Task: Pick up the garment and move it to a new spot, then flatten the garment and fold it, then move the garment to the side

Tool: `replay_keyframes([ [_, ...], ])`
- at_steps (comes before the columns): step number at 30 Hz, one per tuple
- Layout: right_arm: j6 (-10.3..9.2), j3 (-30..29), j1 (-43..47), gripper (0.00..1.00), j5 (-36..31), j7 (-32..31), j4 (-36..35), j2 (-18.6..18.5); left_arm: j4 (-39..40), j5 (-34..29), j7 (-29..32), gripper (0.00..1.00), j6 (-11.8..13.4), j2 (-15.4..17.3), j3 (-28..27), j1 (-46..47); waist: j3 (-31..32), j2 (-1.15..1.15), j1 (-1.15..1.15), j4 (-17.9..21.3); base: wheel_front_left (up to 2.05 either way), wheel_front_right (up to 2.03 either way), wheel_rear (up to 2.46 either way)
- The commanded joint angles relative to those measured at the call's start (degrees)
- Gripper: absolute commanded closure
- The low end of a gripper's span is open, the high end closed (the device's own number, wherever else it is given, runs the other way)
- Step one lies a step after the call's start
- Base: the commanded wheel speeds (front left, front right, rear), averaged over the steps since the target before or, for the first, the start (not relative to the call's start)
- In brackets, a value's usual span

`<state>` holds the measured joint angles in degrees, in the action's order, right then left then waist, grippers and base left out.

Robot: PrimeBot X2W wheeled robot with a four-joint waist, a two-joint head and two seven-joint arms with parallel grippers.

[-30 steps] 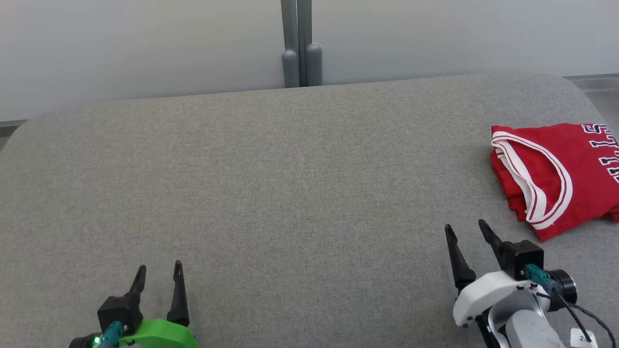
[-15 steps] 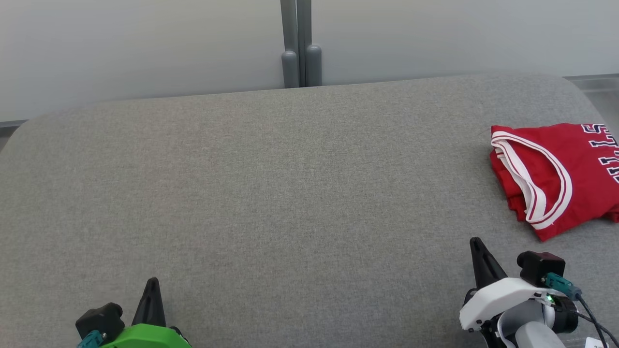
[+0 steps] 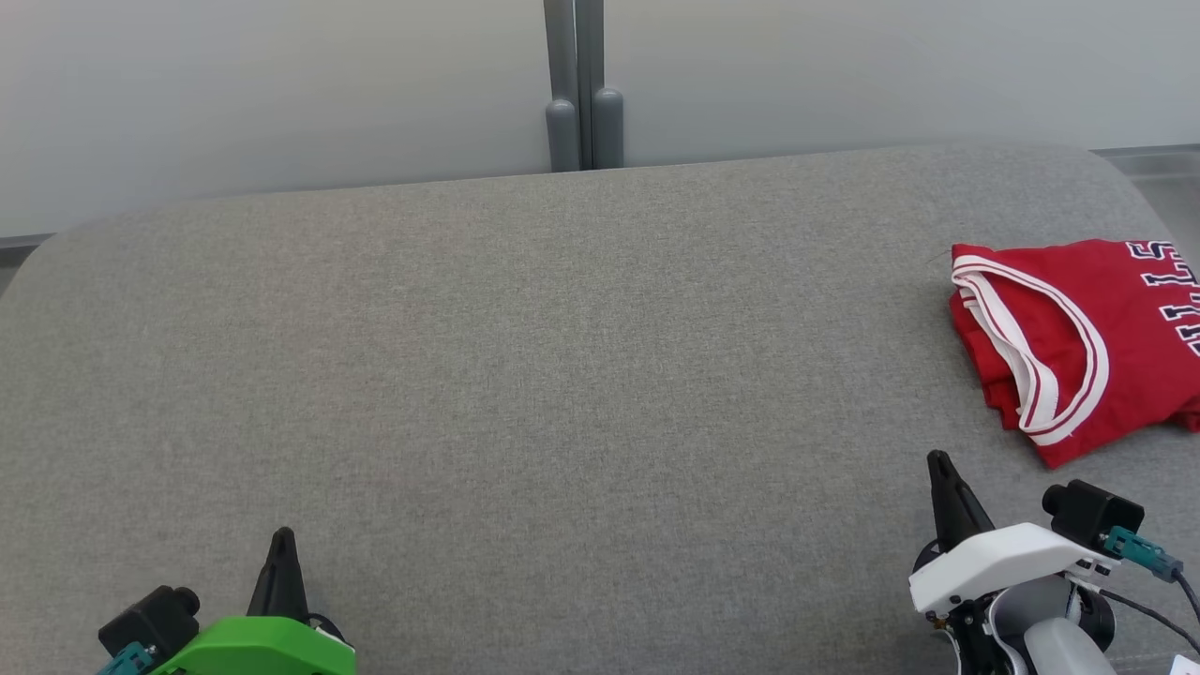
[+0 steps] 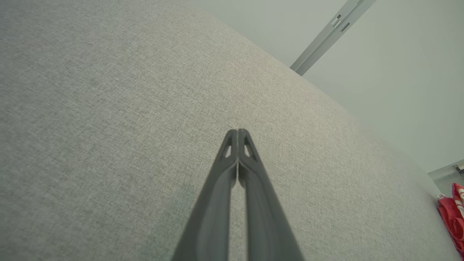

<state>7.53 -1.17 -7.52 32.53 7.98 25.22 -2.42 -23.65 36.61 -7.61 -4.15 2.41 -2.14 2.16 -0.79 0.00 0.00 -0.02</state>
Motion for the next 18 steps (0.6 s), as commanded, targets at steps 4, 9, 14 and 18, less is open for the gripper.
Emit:
replay_keyframes([
  [4,-0.01,-0.53,-0.38,1.0,5.15,-1.08,-1.83,-0.31,1.65,4.76,1.07,1.0,-0.54,0.32,-0.69,1.96,0.03,0.0,0.0,0.0,0.0,0.0,0.0],
  [9,-0.02,-0.85,-0.24,1.0,9.49,-2.1,-2.6,-0.33,2.31,8.8,2.14,1.0,-0.79,0.35,-1.05,2.14,0.06,0.0,0.0,0.0,0.0,0.0,0.0],
  [14,-0.02,-1.16,-0.11,1.0,13.58,-3.06,-3.34,-0.35,2.93,12.63,3.17,1.0,-0.98,0.37,-1.4,2.34,0.09,0.0,0.0,0.0,0.0,0.0,0.0],
  [18,-0.02,-1.39,-0.01,1.0,16.72,-3.83,-3.89,-0.37,3.4,15.54,4.0,1.0,-1.16,0.39,-1.67,2.49,0.12,0.0,0.0,0.0,0.0,0.0,0.0],
])
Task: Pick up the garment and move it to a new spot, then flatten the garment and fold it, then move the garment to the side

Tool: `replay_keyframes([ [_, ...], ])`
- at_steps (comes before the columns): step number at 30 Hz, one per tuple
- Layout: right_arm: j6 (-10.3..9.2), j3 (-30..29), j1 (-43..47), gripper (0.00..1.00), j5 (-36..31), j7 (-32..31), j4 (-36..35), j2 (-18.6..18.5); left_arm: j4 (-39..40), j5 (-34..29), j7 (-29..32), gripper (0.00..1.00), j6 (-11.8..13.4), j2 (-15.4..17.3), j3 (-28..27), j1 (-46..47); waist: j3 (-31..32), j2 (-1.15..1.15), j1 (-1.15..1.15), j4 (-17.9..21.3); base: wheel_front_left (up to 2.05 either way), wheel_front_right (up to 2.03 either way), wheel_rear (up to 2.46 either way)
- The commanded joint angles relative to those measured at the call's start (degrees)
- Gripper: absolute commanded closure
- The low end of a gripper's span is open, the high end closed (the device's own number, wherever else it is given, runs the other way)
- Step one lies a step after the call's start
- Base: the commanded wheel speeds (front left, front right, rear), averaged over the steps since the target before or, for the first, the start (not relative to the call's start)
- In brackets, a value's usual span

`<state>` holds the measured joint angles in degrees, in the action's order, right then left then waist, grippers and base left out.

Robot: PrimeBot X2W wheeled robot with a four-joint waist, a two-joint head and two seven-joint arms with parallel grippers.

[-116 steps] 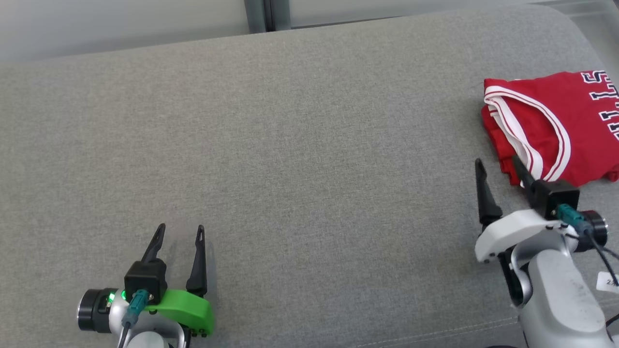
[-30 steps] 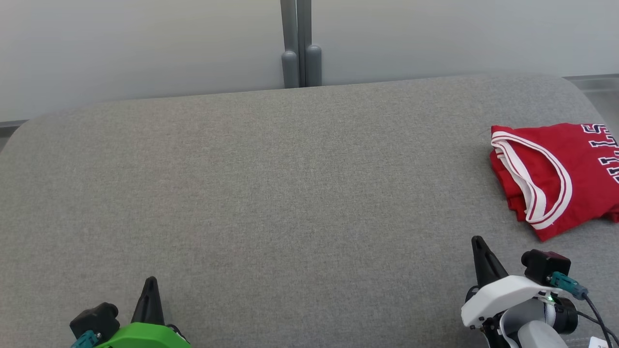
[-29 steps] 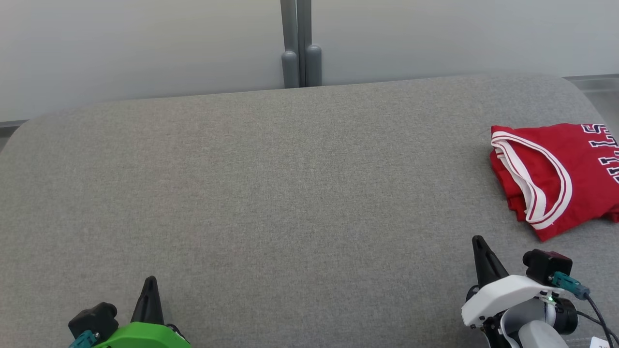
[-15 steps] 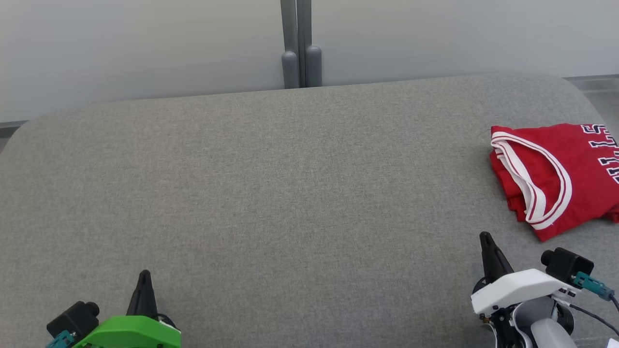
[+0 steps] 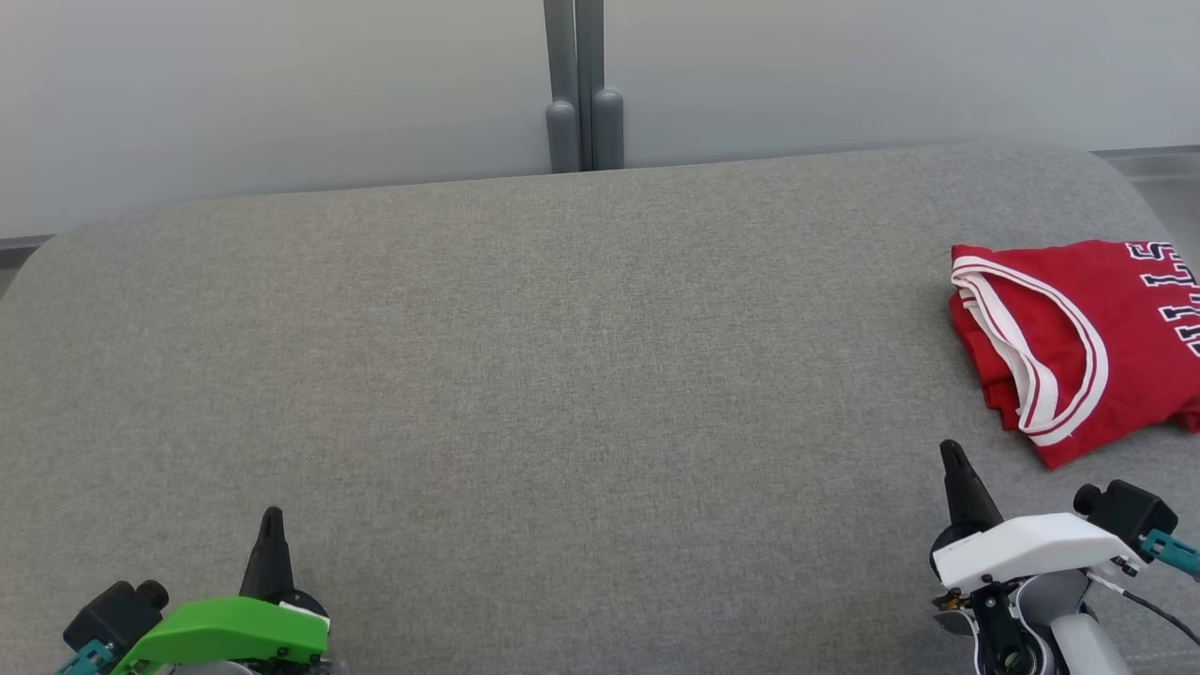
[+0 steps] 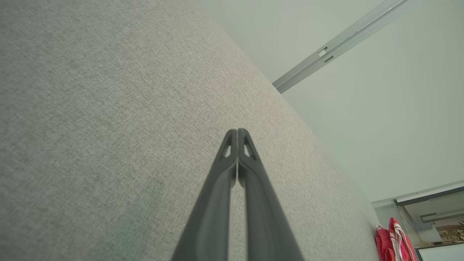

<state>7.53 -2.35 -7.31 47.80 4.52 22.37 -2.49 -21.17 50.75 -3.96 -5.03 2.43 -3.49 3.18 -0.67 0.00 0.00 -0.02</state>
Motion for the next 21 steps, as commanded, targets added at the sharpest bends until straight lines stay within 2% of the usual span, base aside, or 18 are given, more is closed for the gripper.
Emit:
replay_keyframes([
  [1,-0.02,-0.22,-0.21,1.0,1.45,-0.37,-1.04,-0.3,0.92,1.4,0.35,1.0,-0.28,0.37,-0.32,1.47,0.0,0.0,0.0,0.0,0.0,0.0,0.0],
  [21,-0.03,-1.3,0.26,1.0,15.39,-3.65,-3.5,-0.39,3.01,14.3,3.91,1.0,-1.1,0.46,-1.51,2.08,0.13,0.0,0.0,0.0,0.0,0.0,0.0],
])
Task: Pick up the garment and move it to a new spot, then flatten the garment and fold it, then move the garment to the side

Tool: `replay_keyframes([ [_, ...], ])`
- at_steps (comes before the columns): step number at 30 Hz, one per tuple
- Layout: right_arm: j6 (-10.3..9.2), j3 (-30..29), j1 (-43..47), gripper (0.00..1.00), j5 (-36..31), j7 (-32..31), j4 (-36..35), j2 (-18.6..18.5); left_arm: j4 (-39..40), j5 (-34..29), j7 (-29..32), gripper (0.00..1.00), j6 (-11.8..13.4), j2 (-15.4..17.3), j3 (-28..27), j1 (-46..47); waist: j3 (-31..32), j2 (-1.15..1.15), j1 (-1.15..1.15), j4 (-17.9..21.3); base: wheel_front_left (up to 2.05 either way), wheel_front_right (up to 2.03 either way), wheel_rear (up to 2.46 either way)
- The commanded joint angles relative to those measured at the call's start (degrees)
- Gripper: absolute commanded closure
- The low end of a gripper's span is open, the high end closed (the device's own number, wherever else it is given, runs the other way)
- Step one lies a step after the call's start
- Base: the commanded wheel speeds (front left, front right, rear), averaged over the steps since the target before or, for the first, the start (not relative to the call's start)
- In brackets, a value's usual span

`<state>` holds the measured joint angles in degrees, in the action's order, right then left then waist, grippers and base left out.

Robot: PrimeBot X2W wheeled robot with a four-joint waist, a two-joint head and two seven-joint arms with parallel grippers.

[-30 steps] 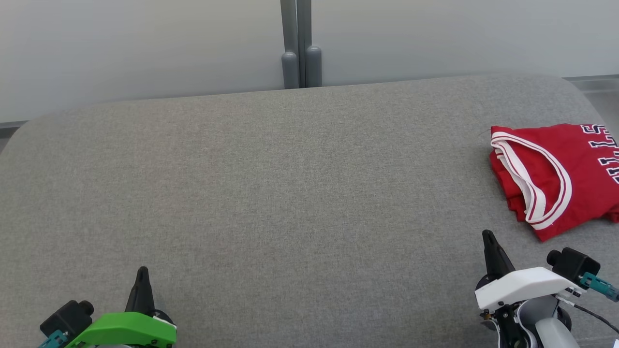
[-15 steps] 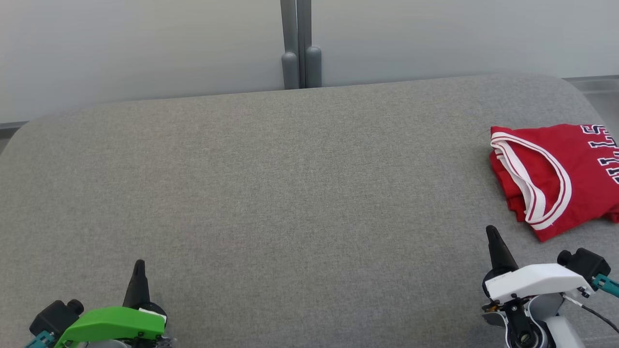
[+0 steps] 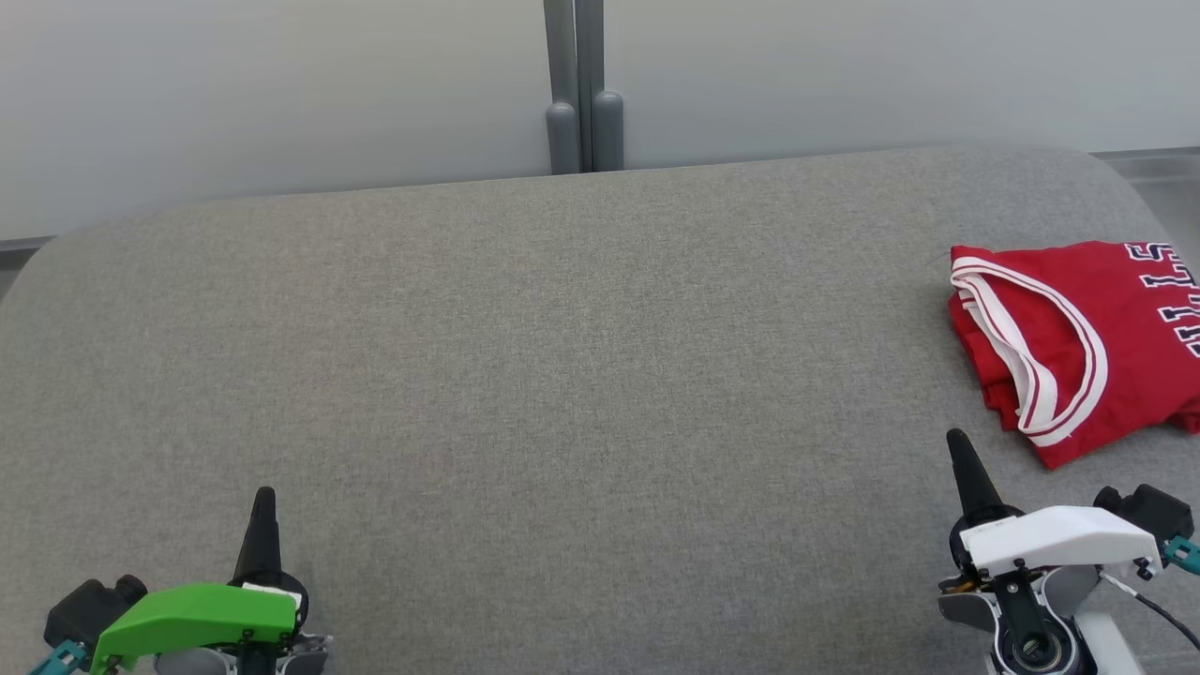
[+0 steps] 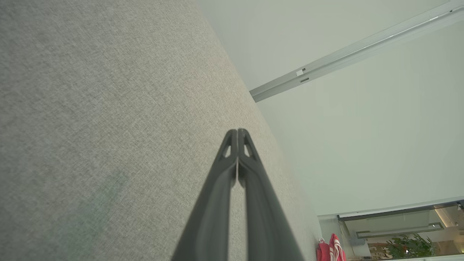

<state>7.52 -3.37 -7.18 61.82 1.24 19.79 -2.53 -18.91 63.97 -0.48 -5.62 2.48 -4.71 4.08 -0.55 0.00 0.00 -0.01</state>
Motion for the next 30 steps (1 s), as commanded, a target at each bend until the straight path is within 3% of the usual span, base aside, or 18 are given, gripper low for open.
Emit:
replay_keyframes([
  [1,-0.02,-0.33,0.15,1.0,2.0,-0.52,-1.03,-0.35,0.86,1.73,0.52,1.0,-0.55,0.42,-0.34,1.22,0.01,0.0,0.0,0.0,0.0,0.0,0.0],
  [30,-0.01,-1.49,0.62,1.0,17.72,-4.23,-3.73,-0.43,3.19,16.33,4.54,1.0,-1.35,0.51,-1.7,2.02,0.19,0.0,0.0,0.0,0.0,0.0,0.0],
])
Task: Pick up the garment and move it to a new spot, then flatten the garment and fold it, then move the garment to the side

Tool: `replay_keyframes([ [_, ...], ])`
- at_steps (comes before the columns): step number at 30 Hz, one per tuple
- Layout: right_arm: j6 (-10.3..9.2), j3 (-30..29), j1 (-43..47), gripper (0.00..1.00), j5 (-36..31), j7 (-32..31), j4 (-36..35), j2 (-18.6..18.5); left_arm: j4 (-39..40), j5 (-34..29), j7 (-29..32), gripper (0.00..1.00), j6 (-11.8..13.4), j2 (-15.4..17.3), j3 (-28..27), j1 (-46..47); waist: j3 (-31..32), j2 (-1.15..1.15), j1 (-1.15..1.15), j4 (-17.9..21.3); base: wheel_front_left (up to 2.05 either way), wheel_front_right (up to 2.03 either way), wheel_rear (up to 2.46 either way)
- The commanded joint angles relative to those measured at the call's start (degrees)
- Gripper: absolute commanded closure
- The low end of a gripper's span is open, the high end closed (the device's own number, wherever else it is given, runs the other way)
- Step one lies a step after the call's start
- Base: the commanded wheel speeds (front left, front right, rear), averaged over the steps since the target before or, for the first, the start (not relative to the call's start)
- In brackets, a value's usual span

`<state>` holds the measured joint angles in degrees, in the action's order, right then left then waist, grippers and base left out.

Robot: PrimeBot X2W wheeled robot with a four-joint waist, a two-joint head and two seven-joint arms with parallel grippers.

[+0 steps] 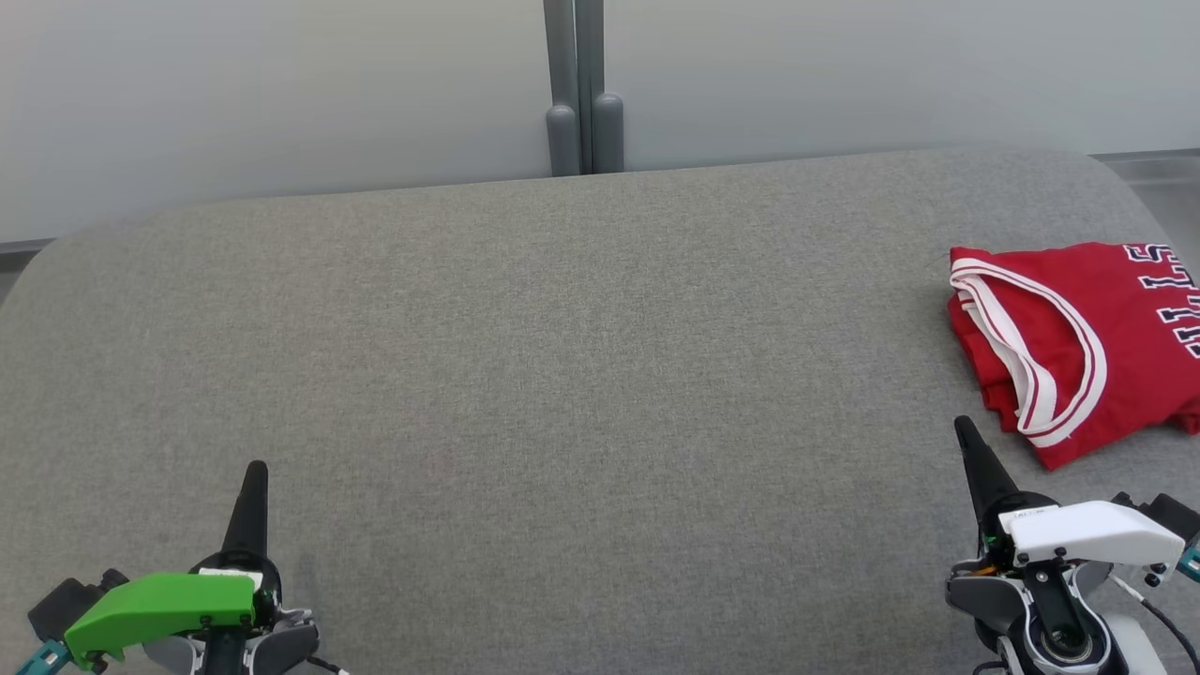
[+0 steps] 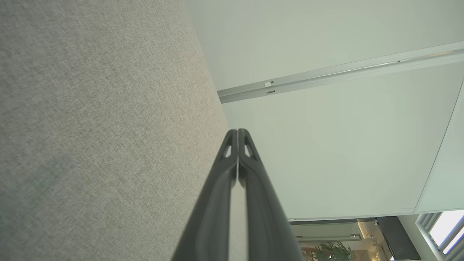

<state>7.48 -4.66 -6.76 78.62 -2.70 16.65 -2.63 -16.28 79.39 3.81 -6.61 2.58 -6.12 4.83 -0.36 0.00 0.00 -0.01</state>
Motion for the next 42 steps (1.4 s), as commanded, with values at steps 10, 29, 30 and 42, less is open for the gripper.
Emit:
replay_keyframes([
  [10,0.03,-0.57,0.37,1.0,5.61,-1.45,-1.41,-0.35,1.21,5.42,1.45,1.0,-0.59,0.45,-0.67,1.34,0.07,0.0,0.0,0.0,0.0,0.0,0.0],
  [29,0.02,-1.19,0.72,1.0,14.19,-3.41,-2.87,-0.37,2.44,13.19,3.66,1.0,-1.08,0.48,-1.4,1.77,0.19,0.0,0.0,0.01,0.0,0.0,0.0],
  [30,0.02,-1.18,0.72,1.0,14.07,-3.36,-2.85,-0.37,2.41,13.0,3.57,1.0,-1.08,0.48,-1.39,1.76,0.19,0.0,0.0,0.01,0.0,0.0,0.0],
  [42,0.02,-1.16,0.69,1.0,14.06,-3.36,-2.82,-0.37,2.35,12.99,3.56,1.0,-1.03,0.48,-1.38,1.63,0.19,0.0,0.0,0.01,0.0,0.0,0.0],
])
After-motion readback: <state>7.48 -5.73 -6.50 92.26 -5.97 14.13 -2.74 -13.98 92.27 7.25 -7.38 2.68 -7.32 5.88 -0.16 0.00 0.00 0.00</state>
